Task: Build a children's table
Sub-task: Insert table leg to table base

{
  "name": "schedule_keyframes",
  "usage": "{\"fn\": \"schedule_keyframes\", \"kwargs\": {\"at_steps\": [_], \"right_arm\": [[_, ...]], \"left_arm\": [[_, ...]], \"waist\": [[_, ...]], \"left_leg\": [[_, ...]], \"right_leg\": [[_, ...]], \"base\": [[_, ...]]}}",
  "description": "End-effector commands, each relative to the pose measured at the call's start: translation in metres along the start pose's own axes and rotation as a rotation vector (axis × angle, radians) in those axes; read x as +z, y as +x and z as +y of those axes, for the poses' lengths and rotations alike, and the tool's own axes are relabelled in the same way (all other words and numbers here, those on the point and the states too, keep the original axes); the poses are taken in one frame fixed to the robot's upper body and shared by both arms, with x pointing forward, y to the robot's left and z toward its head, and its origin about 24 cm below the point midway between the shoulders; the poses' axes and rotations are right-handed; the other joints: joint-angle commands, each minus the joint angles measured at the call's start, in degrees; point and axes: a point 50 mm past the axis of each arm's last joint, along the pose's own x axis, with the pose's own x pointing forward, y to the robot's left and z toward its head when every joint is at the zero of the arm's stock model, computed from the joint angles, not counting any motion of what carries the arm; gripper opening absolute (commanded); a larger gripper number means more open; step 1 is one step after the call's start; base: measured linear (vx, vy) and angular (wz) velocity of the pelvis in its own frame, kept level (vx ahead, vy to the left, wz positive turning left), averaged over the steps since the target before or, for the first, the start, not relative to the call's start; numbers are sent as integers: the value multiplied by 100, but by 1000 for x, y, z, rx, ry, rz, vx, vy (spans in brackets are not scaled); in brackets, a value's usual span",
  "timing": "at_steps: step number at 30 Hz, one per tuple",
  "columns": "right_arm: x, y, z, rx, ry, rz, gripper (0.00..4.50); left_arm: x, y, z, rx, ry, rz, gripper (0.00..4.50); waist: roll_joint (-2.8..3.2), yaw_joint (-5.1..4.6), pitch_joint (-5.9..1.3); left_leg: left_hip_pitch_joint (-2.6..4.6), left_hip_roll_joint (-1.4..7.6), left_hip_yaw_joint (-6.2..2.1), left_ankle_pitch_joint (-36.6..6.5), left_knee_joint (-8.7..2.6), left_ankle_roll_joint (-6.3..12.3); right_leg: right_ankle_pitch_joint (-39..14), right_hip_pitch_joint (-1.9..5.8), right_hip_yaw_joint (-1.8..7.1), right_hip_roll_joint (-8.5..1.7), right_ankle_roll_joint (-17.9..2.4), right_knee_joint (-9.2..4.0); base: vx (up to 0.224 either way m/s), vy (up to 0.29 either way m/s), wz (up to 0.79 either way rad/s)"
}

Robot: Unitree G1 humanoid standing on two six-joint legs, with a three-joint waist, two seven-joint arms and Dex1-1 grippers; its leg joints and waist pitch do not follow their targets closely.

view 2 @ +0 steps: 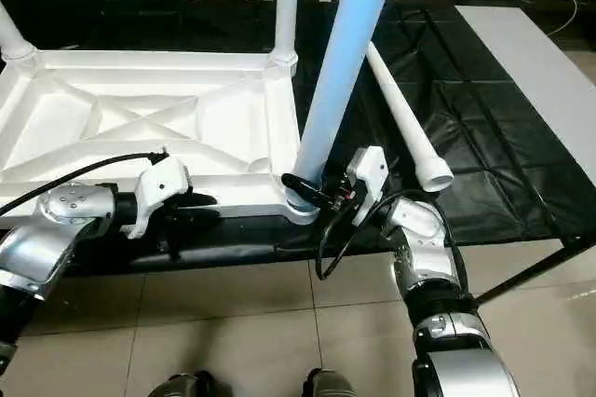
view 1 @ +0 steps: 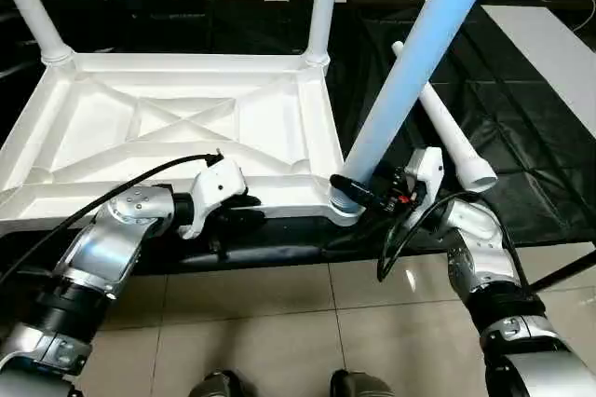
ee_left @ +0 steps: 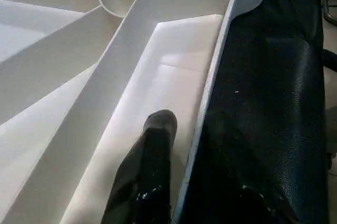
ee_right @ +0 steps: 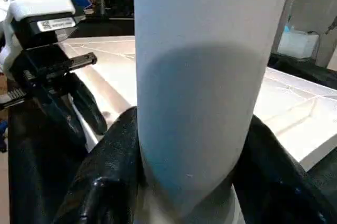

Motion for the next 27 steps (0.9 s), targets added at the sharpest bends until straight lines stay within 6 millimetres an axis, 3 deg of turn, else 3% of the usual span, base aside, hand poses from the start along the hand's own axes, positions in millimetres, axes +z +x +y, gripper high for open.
{"fn": "schedule_keyframes", "kwargs": {"at_steps": [1,6,10,15,17,20,24,27], "right_arm": [[-38,-22,15,-13,168,164,200],[-36,-23,13,33,175,188,200],[-31,-25,8,47,159,194,200],[-17,-30,-3,83,123,197,200],[-13,-31,-6,87,115,194,200],[-9,-33,-10,91,103,194,200],[-6,-34,-11,98,93,198,200],[-5,-34,-11,102,92,197,200]], "left_arm": [[-6,15,-23,-178,-7,10,76],[-6,15,-25,-207,-3,14,76],[-6,14,-24,-209,11,27,76],[1,10,-20,-226,21,14,76],[6,9,-19,-233,11,-17,139],[14,9,-18,-241,15,-53,154],[19,9,-20,-277,69,-36,191],[18,9,-19,-283,78,-23,196]], "waist": [[51,-71,-213],[53,-71,-239],[43,-62,-270],[22,-52,-281],[31,-40,-291],[20,-36,-298],[28,-41,-321],[19,-43,-320]], "left_leg": [[250,355,-166,-2323,-554,-58],[260,351,-162,-2318,-562,-101],[258,347,-127,-1902,-538,35],[241,345,-122,-1784,-517,157],[264,349,-111,-1657,-505,183],[247,341,-106,-1448,-494,244],[262,331,-73,-974,-439,477],[260,335,-68,-918,-431,517]], "right_leg": [[-1865,-18,147,-177,-1140,-468],[-1690,-14,148,-163,-1128,-464],[-1059,33,138,-147,-1308,-416],[-1103,73,137,-163,-1390,-416],[-989,65,137,-160,-1440,-402],[-766,92,130,-156,-1505,-378],[-103,124,119,-143,-1661,-322],[-67,140,120,-147,-1697,-311]], "base": [[0,0,0],[0,0,0],[0,0,0],[0,0,0],[0,0,0],[0,0,0],[0,0,0],[0,0,0]]}}
